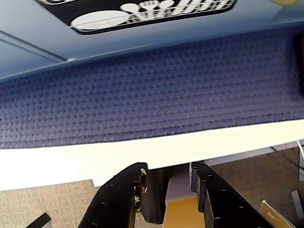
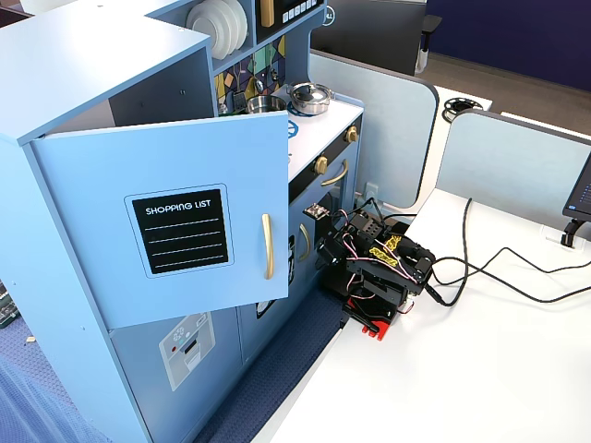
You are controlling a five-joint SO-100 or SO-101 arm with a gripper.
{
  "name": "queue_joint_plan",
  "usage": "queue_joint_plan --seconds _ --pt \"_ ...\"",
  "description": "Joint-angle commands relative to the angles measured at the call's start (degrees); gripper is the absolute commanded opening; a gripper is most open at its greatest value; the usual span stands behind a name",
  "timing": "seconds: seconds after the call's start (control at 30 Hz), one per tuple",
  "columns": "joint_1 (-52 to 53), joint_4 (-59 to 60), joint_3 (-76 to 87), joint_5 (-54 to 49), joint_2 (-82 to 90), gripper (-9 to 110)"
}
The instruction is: Open the left cabinet door
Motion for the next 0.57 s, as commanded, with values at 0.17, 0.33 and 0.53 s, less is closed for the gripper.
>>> queue_joint_plan --seconds 0.17,0.33,0.53 --pt "0.26 11.25 -0.18 -0.79 -0.09 2" --pt "0.35 11.25 -0.18 -1.85 -0.09 0" --pt "0.79 10.28 -0.18 -7.65 -0.09 0"
